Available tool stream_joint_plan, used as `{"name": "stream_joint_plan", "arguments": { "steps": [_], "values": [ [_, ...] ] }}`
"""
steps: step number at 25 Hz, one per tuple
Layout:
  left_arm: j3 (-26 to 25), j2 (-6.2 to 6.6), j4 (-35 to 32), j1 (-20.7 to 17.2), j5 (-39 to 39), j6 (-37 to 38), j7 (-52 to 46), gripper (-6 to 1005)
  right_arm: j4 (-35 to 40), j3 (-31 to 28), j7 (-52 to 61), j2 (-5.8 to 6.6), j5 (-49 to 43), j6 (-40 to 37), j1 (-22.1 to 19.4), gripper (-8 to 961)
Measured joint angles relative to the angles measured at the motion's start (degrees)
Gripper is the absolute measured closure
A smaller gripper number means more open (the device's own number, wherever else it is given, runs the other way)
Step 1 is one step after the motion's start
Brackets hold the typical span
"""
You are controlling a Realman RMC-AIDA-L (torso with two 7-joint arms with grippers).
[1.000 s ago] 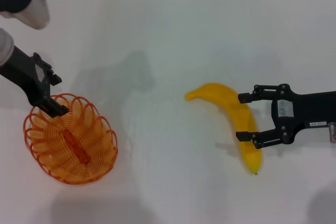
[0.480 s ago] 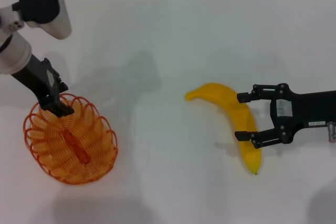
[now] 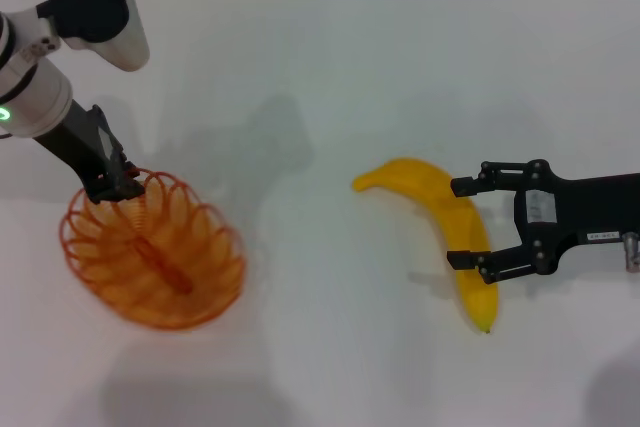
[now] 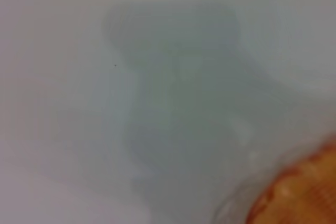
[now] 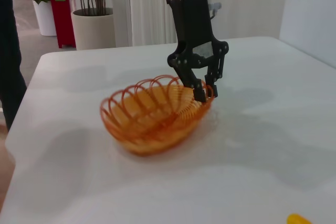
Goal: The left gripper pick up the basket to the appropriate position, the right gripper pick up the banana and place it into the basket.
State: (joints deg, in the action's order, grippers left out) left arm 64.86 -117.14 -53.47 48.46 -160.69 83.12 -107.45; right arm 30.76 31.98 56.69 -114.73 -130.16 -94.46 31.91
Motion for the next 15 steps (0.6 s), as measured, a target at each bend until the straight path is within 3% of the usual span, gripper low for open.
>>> {"name": "stream_joint_plan", "arguments": {
  "steps": [7, 15],
  "values": [
    [0.48, 0.09, 0.02, -0.03, 0.38, 1.42, -0.10, 820, 0.01, -0.17, 0.00, 0.07, 0.00, -0.01, -0.25, 63],
    [-0.31, 0.13, -6.07, -2.95, 4.69, 8.03, -3.88, 907, -0.06, -0.25, 0.00, 0.21, 0.02, -0.02, -0.66, 63]
  ]
}}
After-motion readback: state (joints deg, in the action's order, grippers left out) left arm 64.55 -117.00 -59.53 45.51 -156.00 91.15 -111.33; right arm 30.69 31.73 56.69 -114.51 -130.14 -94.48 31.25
